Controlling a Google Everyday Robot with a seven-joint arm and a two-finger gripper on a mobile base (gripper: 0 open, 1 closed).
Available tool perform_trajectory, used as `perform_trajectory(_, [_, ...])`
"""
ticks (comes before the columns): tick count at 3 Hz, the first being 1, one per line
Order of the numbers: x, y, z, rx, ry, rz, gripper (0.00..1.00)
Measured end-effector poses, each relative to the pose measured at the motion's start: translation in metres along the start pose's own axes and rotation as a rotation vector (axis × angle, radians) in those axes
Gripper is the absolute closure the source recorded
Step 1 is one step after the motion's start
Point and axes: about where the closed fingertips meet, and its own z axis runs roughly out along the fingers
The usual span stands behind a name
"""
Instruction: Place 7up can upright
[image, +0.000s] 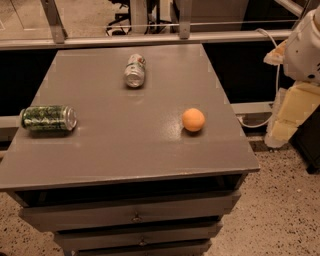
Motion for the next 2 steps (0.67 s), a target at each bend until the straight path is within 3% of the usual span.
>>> perform_trajectory(1, [-0.032,-0.024,0.022,0.006,-0.060,0.033,0.00])
perform_trajectory(2, [-0.074,-0.062,0.058,0.005,-0.129,0.159,0.00])
